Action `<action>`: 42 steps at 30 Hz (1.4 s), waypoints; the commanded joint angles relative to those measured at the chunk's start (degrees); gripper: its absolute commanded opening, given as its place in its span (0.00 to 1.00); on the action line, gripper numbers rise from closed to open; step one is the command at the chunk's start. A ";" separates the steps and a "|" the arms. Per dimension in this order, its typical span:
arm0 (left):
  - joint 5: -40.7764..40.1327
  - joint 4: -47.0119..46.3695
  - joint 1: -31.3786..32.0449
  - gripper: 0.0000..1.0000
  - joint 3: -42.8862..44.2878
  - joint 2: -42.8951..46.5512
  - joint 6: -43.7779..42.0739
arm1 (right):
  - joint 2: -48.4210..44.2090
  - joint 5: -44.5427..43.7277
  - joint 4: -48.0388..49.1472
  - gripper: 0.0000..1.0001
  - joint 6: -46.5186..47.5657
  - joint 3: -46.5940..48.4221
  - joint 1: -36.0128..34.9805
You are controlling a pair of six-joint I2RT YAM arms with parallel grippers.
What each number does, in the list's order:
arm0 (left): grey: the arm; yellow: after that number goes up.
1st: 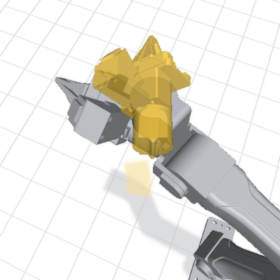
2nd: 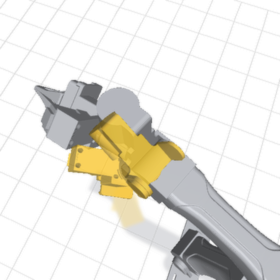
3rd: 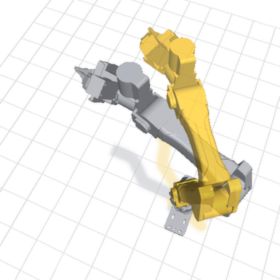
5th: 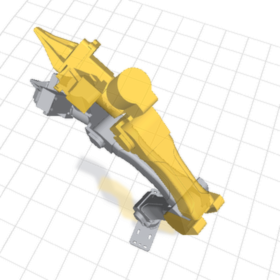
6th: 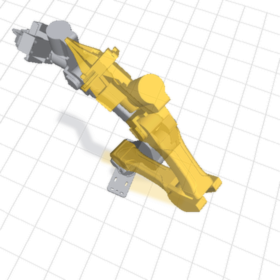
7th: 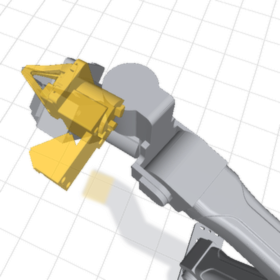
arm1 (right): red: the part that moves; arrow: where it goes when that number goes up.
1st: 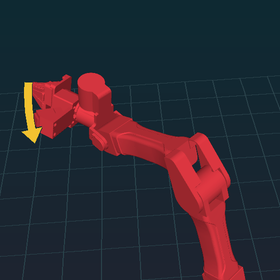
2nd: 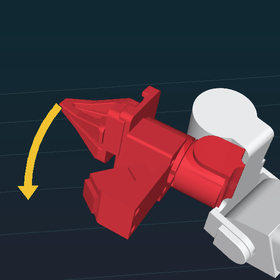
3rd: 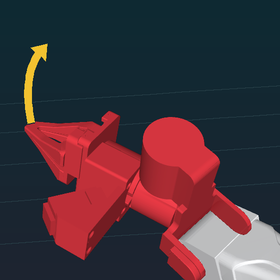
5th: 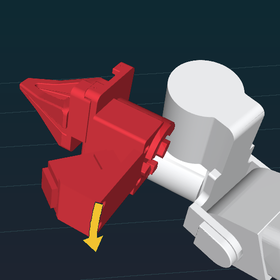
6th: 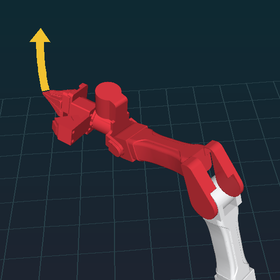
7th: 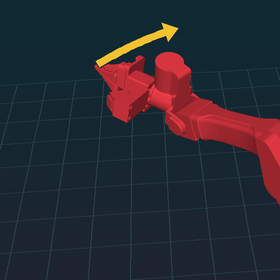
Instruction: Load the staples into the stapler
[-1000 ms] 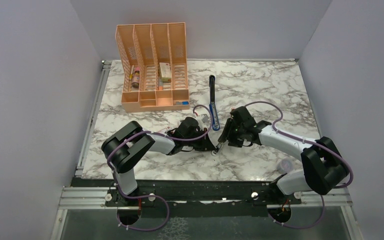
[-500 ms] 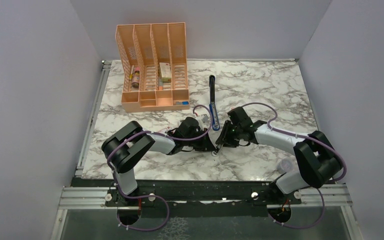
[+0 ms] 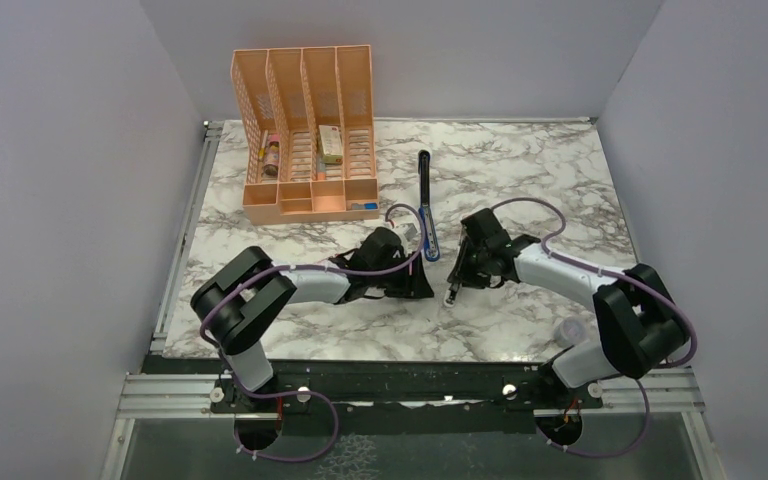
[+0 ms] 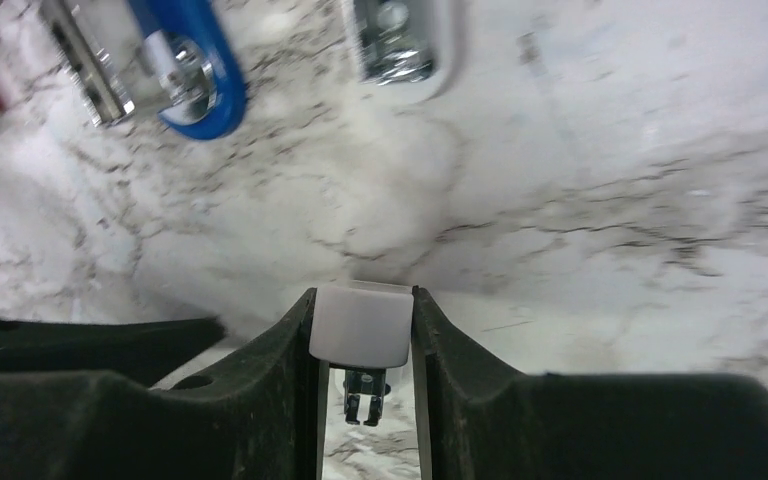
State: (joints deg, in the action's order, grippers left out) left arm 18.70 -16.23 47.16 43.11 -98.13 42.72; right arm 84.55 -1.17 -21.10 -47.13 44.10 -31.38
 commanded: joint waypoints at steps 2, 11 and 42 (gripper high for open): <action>-5.96 8.85 -1.32 0.55 0.94 3.64 -3.26 | -2.78 -10.51 -6.89 0.28 4.26 0.86 3.95; -5.98 9.11 -2.32 0.56 0.14 4.63 -3.17 | -3.09 -15.41 -6.92 0.29 9.44 2.65 12.10; -16.79 20.08 -4.90 0.56 3.22 14.76 -6.64 | 1.30 -15.29 -3.59 0.54 14.13 9.77 15.24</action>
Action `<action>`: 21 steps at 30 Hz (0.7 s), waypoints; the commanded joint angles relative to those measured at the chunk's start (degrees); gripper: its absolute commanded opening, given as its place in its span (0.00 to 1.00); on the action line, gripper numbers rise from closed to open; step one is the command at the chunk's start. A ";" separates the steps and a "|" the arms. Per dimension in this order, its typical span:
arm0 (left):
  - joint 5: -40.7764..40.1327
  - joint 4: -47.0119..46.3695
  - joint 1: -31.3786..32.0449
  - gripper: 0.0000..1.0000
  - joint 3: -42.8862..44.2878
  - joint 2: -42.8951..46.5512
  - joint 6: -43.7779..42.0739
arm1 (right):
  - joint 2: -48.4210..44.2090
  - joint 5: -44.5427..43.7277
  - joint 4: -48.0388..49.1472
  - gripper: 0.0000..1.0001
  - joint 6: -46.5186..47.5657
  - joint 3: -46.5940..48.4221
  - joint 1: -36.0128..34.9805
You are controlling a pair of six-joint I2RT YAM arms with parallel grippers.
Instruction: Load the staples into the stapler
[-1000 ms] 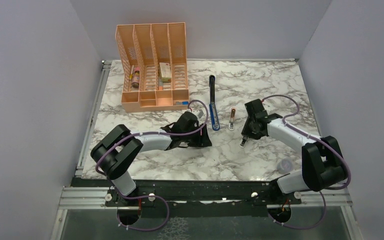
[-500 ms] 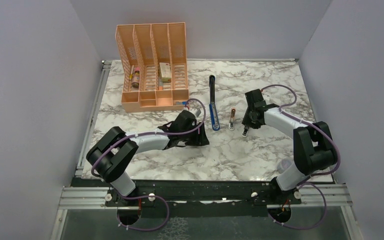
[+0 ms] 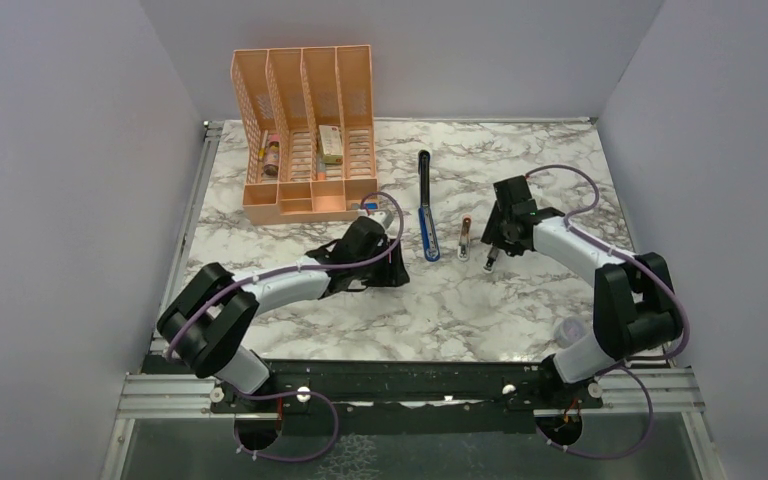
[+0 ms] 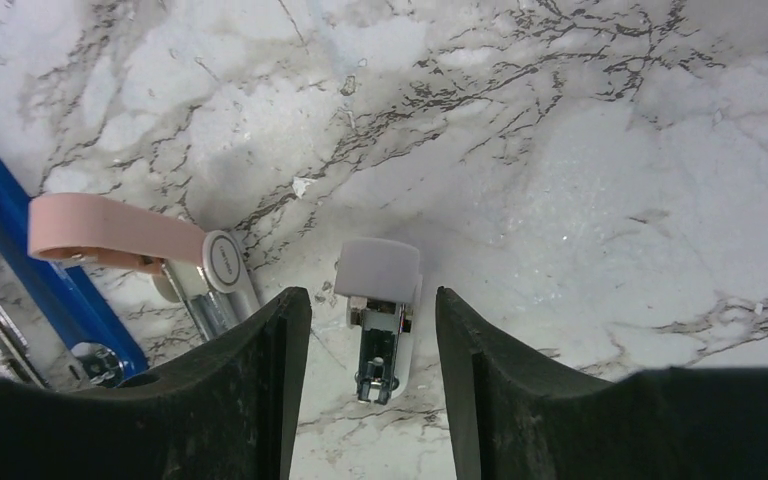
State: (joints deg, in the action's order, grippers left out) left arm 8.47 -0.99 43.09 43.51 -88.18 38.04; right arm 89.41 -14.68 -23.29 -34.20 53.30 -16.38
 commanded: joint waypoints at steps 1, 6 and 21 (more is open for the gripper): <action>-8.55 6.10 -0.97 0.56 3.28 5.98 -2.19 | -4.33 -1.11 -1.62 0.54 1.83 0.73 0.29; -20.17 12.15 -1.49 0.57 5.96 12.59 -4.40 | -8.09 3.96 0.18 0.52 4.89 0.64 -2.08; -37.47 17.18 -1.67 0.89 11.70 30.23 -16.20 | 12.06 10.06 3.65 0.55 9.37 20.94 -22.03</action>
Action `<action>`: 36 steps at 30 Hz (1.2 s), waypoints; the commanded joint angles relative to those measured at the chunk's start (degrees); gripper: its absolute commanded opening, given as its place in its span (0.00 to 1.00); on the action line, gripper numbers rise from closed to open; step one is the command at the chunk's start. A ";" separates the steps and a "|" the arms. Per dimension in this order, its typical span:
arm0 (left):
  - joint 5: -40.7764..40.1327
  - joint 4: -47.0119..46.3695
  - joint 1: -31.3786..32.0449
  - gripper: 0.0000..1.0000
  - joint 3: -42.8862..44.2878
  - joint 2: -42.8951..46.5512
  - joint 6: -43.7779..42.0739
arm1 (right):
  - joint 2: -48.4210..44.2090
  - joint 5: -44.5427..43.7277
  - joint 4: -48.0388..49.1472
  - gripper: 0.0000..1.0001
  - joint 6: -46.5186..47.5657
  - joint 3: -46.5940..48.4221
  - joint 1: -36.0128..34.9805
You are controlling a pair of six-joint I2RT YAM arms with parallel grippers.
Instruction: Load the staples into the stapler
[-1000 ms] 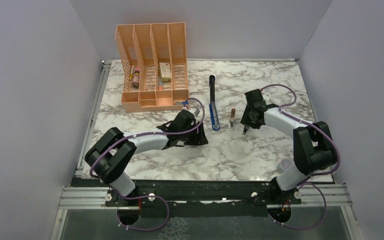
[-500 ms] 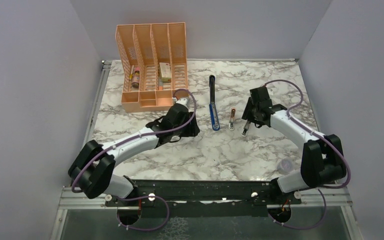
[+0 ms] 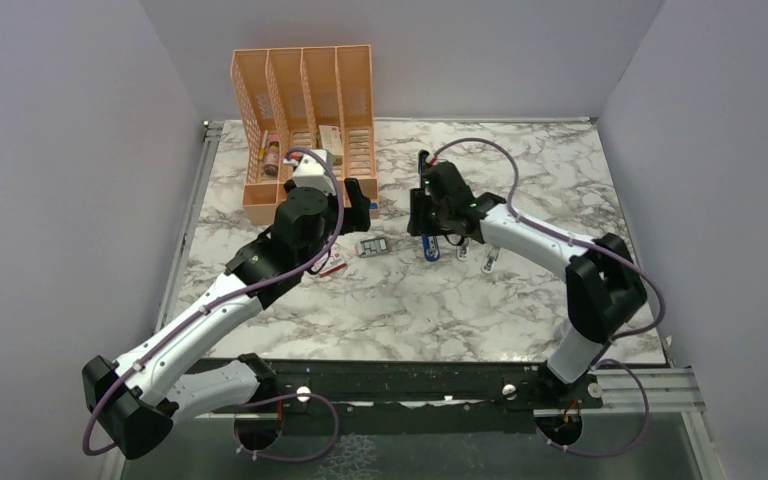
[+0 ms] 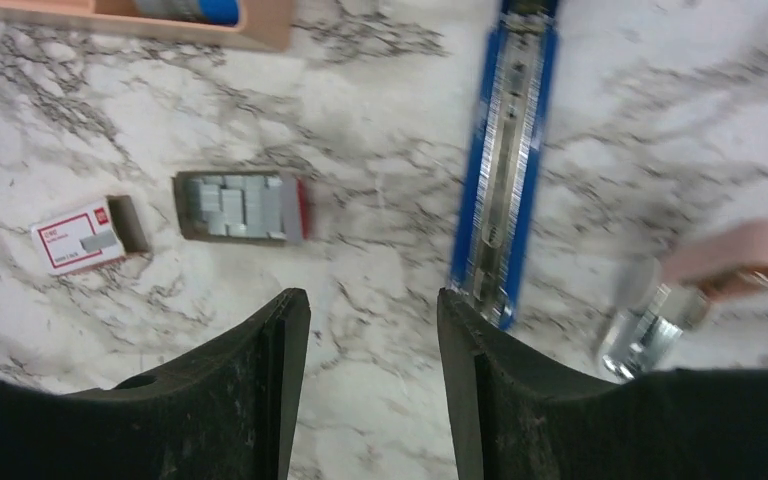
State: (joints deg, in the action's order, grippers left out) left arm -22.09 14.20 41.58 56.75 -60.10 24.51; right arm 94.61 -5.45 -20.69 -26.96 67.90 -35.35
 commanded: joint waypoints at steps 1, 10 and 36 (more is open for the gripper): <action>-7.43 1.98 -0.15 0.93 -1.88 2.58 -2.78 | 9.24 0.65 0.79 0.56 2.62 8.43 -3.85; -9.38 1.09 -0.10 0.99 -3.83 3.19 -3.90 | 27.16 -10.58 -7.63 0.55 3.47 28.09 -8.32; -8.10 0.88 -0.15 0.99 -5.31 1.60 -3.51 | 32.81 -6.74 -14.95 0.51 7.11 31.59 -9.45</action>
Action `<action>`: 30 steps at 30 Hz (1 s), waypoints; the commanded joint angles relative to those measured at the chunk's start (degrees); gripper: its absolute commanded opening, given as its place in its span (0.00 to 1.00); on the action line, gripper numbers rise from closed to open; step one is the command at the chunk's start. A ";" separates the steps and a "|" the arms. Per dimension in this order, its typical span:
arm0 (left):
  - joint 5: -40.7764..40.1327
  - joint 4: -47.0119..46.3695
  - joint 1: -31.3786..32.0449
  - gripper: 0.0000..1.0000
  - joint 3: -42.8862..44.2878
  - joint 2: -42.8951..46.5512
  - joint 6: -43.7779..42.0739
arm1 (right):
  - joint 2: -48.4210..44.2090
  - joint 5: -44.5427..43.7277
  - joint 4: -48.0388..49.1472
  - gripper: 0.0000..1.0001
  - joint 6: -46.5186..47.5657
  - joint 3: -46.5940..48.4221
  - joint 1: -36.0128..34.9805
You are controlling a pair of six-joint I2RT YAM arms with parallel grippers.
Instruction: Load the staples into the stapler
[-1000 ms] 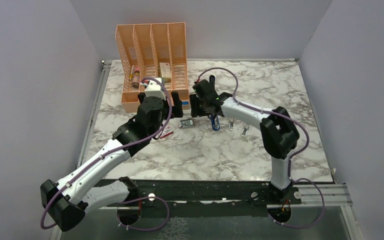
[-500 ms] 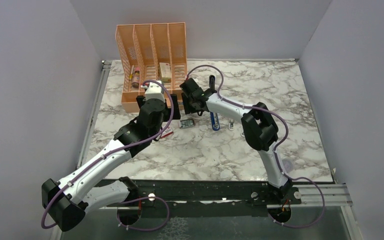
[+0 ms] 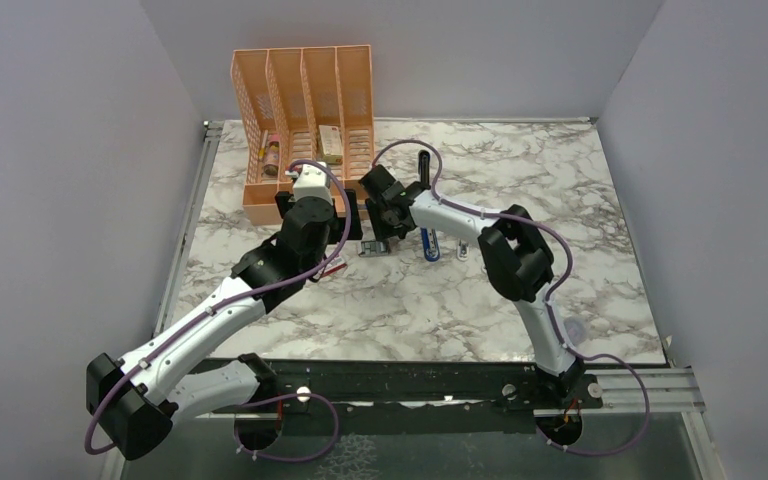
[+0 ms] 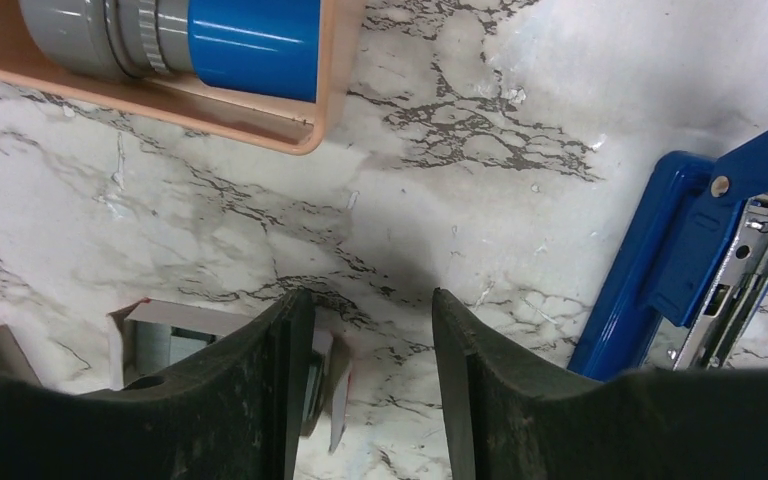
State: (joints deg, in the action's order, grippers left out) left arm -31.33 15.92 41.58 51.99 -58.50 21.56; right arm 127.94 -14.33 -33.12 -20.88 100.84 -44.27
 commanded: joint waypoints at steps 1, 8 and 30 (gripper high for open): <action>1.30 -0.89 -0.12 0.99 -0.57 0.03 -0.48 | -0.64 2.55 -2.86 0.50 1.21 -1.67 -0.59; 1.80 -0.89 -0.14 0.99 -0.75 -0.04 -0.31 | -4.88 5.71 -2.42 0.45 1.57 -6.42 -0.55; 1.01 -1.35 -0.17 0.99 -2.06 0.86 0.15 | -13.64 9.40 3.86 0.17 10.41 -12.44 -4.92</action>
State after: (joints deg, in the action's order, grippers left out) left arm -30.41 15.55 41.58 50.54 -58.52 21.63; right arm 115.35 -3.55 -30.96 -13.06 86.41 -46.72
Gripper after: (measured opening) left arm 0.986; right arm 0.155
